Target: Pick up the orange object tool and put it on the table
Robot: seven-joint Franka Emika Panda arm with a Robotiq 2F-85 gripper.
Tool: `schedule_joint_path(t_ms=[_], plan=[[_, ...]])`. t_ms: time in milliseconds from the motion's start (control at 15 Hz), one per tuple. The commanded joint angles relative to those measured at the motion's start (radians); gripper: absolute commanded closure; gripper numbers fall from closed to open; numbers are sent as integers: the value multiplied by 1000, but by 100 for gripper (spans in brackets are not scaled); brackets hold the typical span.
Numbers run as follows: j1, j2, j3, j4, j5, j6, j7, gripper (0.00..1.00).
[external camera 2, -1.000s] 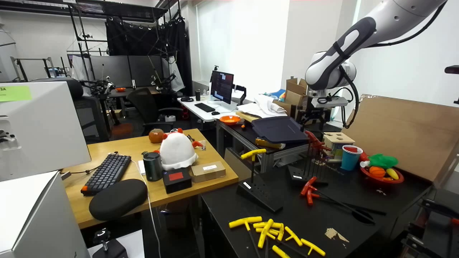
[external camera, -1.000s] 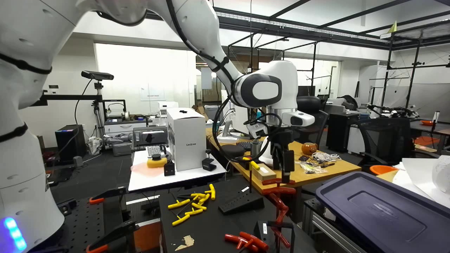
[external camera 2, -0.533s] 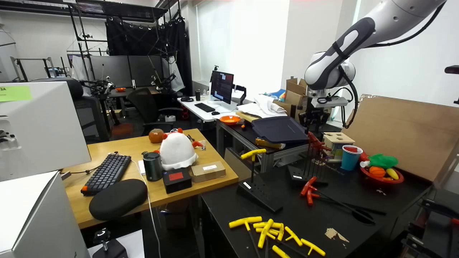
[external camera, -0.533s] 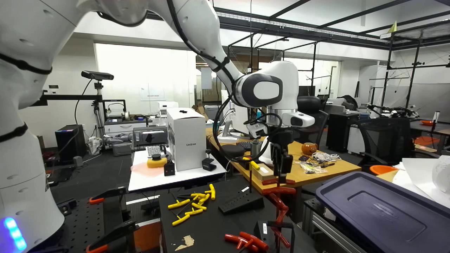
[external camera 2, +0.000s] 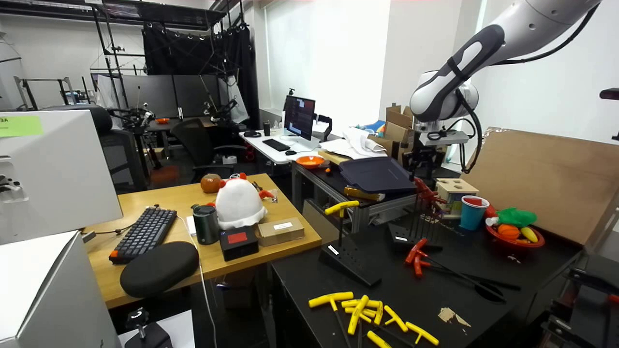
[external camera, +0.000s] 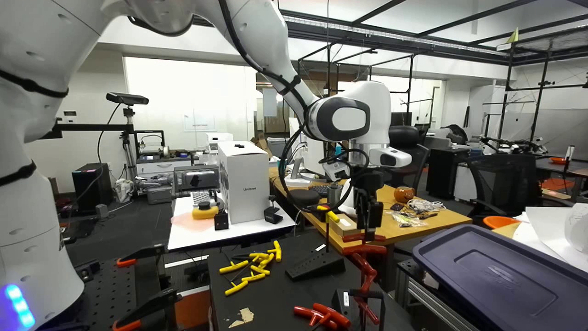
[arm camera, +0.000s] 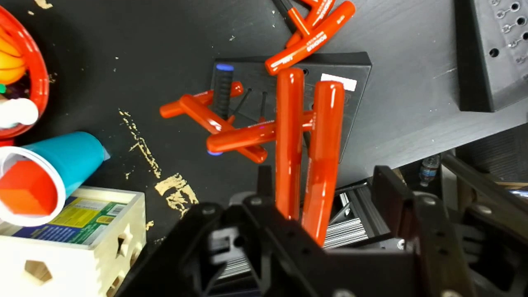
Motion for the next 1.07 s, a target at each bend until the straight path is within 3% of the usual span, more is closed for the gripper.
schedule_joint_path(t_ms=[0, 200, 333, 467, 1000], plan=[[0, 1, -1, 20, -6, -39, 13, 65], [-2, 1, -1, 20, -4, -42, 12, 90], [-3, 0, 0, 18, -2, -43, 10, 99], [-5, -1, 2, 19, 0, -45, 8, 95], [-10, -29, 8, -1, 12, -44, 0, 95]])
